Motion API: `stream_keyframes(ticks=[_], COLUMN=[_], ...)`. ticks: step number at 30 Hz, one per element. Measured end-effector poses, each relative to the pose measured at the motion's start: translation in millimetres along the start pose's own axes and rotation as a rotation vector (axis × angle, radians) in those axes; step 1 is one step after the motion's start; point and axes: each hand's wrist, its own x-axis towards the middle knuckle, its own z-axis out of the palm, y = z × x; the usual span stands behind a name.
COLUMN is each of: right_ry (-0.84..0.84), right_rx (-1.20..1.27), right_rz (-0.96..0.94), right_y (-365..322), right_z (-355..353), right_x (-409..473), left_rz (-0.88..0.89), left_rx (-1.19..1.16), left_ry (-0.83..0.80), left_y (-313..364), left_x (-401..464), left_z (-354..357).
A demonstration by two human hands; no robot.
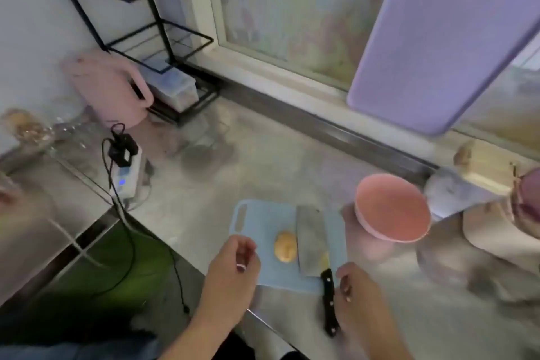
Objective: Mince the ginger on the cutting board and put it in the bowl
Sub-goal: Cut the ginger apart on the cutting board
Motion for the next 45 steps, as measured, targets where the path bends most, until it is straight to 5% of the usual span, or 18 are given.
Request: stream_keyframes(ticks=[6, 11, 17, 27, 35, 45], right_ry=[0.094, 0.236, 0.257, 0.239, 0.233, 0.24], right_rx=[-0.15, -0.391, -0.409, 0.348, 0.341, 0.05], right_rz=[-0.215, -0.259, -0.181, -0.139, -0.158, -0.172], right_y=[27, 37, 41, 56, 43, -1], right_z=[50, 71, 77, 82, 53, 45], right_x=[15, 29, 42, 2, -38, 18], left_rz=[0.393, 0.558, 0.539, 0.593, 0.562, 0.626], left_rx=[0.364, 0.516, 0.312, 0.204, 0.178, 0.128], left_ry=[-0.14, -0.035, 0.056, -0.027, -0.149, -0.084], left_y=[-42, -84, -109, -131, -123, -111], left_x=[51, 71, 91, 87, 74, 101], left_z=[62, 91, 101, 99, 87, 105])
